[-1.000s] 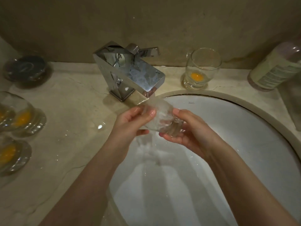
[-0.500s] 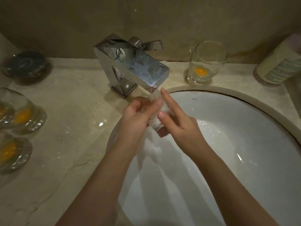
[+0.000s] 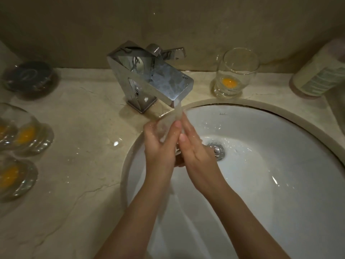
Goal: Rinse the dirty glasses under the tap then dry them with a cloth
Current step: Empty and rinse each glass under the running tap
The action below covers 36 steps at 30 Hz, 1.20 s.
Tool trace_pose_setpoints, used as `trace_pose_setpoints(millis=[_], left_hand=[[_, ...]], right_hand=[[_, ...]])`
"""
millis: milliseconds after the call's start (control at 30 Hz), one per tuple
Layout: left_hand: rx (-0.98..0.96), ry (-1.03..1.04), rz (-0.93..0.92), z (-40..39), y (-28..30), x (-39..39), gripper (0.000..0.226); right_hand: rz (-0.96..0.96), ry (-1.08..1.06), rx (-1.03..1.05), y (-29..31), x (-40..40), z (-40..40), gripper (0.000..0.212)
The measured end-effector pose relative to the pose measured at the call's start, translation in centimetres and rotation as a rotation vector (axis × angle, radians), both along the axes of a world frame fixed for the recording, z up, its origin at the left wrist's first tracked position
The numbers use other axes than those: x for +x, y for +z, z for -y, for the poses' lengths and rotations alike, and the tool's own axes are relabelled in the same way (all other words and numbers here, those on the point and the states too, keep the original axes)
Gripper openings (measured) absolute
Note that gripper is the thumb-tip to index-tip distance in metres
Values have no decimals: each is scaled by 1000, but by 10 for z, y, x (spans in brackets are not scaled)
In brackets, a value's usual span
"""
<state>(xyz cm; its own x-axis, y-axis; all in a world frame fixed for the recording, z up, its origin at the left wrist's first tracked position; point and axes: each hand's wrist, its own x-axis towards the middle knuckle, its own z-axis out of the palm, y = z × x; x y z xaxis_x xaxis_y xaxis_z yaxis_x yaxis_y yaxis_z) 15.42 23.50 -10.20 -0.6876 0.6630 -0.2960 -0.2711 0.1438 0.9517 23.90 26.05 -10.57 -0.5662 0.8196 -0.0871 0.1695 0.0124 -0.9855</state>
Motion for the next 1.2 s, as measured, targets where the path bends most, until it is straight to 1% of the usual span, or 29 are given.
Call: trace_pose_setpoints(millis=[67, 100, 133, 167, 200, 233, 267, 300, 400, 433, 467, 500, 533, 567, 633, 667, 700, 767, 833, 867, 900, 933, 967, 1000, 1033, 1100, 1133, 1167, 1200], left_hand=[[3, -15, 30, 2, 0, -1, 47], [17, -24, 95, 3, -1, -2, 53], [41, -32, 206, 3, 1, -2, 57], [63, -43, 309, 3, 0, -2, 58], [77, -51, 374, 3, 2, -2, 56], [72, -52, 374, 2, 2, -3, 53], [62, -47, 344, 1, 2, -3, 50], [51, -45, 274, 0, 1, -3, 48], [39, -69, 3, 0, 3, -2, 44], [46, -67, -44, 1, 3, -2, 42], [50, -63, -61, 1, 4, -1, 41], [46, -66, -63, 2, 3, -1, 42], [40, -88, -31, 2, 2, -2, 47], [36, -115, 43, 2, 2, -2, 55], [41, -145, 247, 1, 1, -4, 78], [45, -146, 308, 0, 1, -4, 82], [50, -142, 313, 0, 1, -4, 78], [62, -113, 212, -2, 0, -4, 56], [74, -98, -9, -3, -2, -5, 32], [74, -96, -129, -3, -4, -5, 30], [70, -96, -205, -3, -5, -4, 34], [60, -96, -229, -3, -5, -4, 38], [50, -101, -200, -2, -5, -4, 43], [47, -112, -126, -2, -5, -5, 49], [43, -128, -9, -2, -5, -7, 60], [24, -168, 292, -2, -3, -11, 90], [20, -173, 399, -1, -3, -11, 100], [30, -168, 443, -1, -4, -10, 103], [51, -161, 436, -2, -5, -9, 99]], right_hand=[[-29, -3, -63, -1, -1, 1, 38], [-80, -5, -159, -1, -1, 0, 36], [-172, -17, -302, 0, -2, -1, 35], [-276, -25, -454, 2, -3, -2, 35], [-339, -27, -538, 4, -3, -3, 38], [-355, -14, -534, 4, -2, -4, 44], [-334, -9, -486, 4, -1, -4, 50], [-281, -15, -410, 6, 0, -3, 51], [-86, 34, -126, 16, 1, -1, 43], [-53, 55, -72, 16, 2, 0, 41], [-50, 57, -59, 17, 2, 1, 40], [-72, 45, -83, 16, 3, 0, 40], [-113, 23, -152, 15, 3, 0, 40], [-182, 7, -251, 12, 3, 0, 40], [-340, 2, -423, 7, 3, 0, 42], [-362, -1, -442, 6, 3, 1, 44], [-350, -3, -434, 5, 3, 0, 45], [-260, -21, -355, 5, 3, -1, 41], [-118, -2, -184, 4, 6, -2, 39], [-52, 19, -96, 4, 8, -1, 40], [-10, 30, -46, 5, 9, 0, 42], [-1, 27, -36, 5, 9, 0, 43], [-16, 23, -51, 6, 8, -1, 42], [-55, 21, -100, 6, 7, -1, 41], [-115, 20, -183, 5, 6, -2, 39], [-276, 29, -394, 6, 5, -3, 36], [-338, 29, -463, 6, 3, -3, 34], [-367, 23, -485, 6, 2, -3, 35], [-367, 22, -479, 6, 1, -3, 35]])
